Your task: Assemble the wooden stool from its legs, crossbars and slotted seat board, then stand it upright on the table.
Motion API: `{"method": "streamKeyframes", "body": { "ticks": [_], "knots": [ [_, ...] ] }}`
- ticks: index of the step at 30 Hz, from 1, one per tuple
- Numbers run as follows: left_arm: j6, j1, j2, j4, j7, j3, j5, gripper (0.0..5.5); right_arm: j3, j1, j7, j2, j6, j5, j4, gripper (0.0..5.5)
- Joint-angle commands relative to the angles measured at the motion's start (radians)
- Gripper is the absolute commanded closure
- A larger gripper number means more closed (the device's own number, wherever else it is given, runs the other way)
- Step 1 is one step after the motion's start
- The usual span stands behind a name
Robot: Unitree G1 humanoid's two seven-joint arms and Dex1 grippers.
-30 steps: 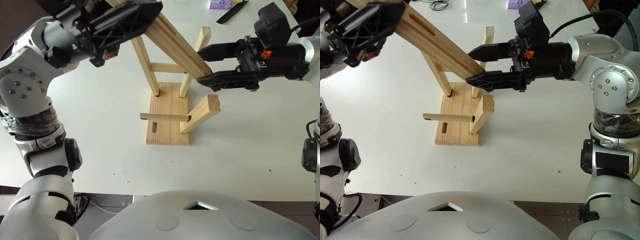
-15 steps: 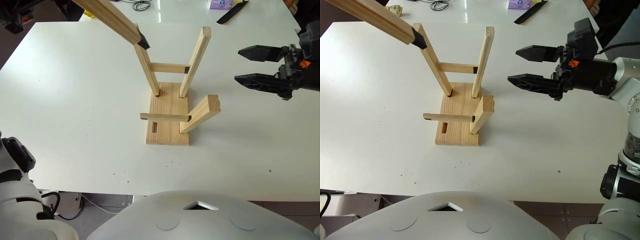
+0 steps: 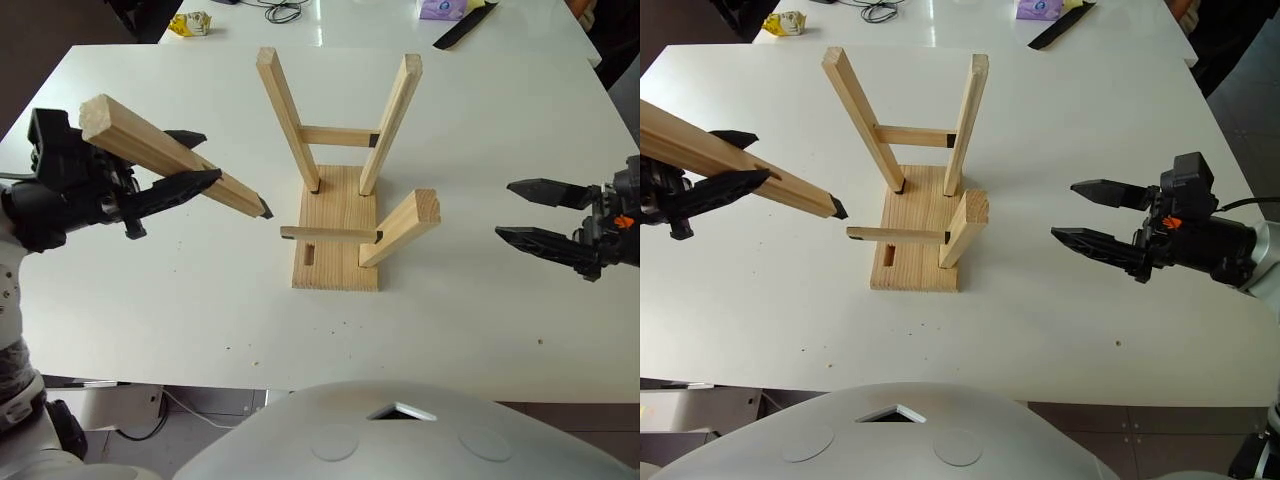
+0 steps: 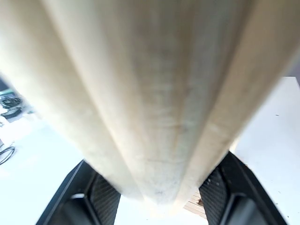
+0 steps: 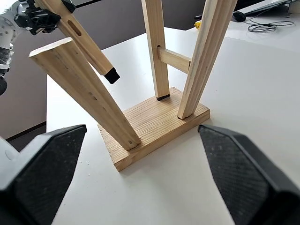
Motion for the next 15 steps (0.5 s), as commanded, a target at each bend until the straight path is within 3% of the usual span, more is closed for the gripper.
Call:
{"method": "streamKeyframes", "body": {
  "ticks": [1, 7, 15],
  "knots": [
    [-0.271, 0.113, -0.104, 0.052, -0.102, -0.046, 0.105, 3.42, 0.005, 0.022, 0.035, -0.018, -0.018, 0.015, -0.006, 1.09],
    [-0.455, 0.17, -0.151, 0.031, -0.144, -0.108, 0.143, 3.42, 0.036, 0.014, 0.09, -0.062, -0.025, -0.003, 0.021, 1.09],
    [-0.492, 0.146, -0.175, -0.062, -0.055, -0.166, 0.116, 3.42, 0.083, 0.018, 0.127, -0.084, -0.052, -0.029, 0.057, 1.09]
  ]
}}
